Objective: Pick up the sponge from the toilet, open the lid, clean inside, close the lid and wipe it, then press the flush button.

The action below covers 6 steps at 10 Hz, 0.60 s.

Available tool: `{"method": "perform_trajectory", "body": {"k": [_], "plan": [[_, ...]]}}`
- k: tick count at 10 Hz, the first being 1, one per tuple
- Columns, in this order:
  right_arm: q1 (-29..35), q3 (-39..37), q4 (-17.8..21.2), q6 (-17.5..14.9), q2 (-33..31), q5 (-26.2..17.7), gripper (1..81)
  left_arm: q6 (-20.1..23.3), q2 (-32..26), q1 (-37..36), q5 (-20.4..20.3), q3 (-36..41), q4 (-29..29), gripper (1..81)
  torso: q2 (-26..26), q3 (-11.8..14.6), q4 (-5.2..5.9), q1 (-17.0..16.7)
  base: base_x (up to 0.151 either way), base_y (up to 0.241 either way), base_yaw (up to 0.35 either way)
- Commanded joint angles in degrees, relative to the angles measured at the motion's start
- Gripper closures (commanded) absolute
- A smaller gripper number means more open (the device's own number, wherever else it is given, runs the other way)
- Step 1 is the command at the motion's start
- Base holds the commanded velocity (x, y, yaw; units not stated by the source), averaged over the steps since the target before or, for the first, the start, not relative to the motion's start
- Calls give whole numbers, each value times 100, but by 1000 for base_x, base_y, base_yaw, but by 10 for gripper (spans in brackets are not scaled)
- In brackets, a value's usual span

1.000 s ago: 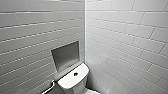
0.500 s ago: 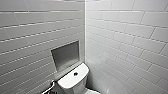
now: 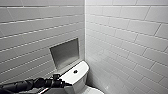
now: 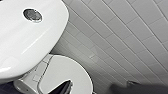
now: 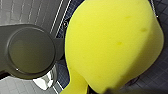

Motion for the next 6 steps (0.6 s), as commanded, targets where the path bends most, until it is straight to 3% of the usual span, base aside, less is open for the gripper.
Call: {"method": "perform_trajectory", "body": {"k": [1, 2, 3, 4, 6], "plan": [[132, 194, 45, 15, -216, -319, 811, -362, 17, -1083, 353, -288, -58, 10, 0, -275, 0, 0, 0, 0, 0], [132, 194, 36, 15, -216, -319, 811, -476, 96, -1241, 370, -437, -67, 10, 5, -401, 0, 2, 0, 0, 0], [132, 194, 36, 15, -216, -319, 811, -652, 166, -1434, 536, -560, -40, 10, 5, -784, 0, 5, 0, 0, 0], [141, 194, 45, 15, -216, -319, 811, -723, 263, -1636, 633, -717, -32, 10, 6, -636, 0, 5, 0, 0, 0], [150, 203, 36, 15, -199, -310, 811, -811, 474, -1979, 905, -1035, -40, 10, 9, -931, 0, 6, 0, 0, 0]]}}
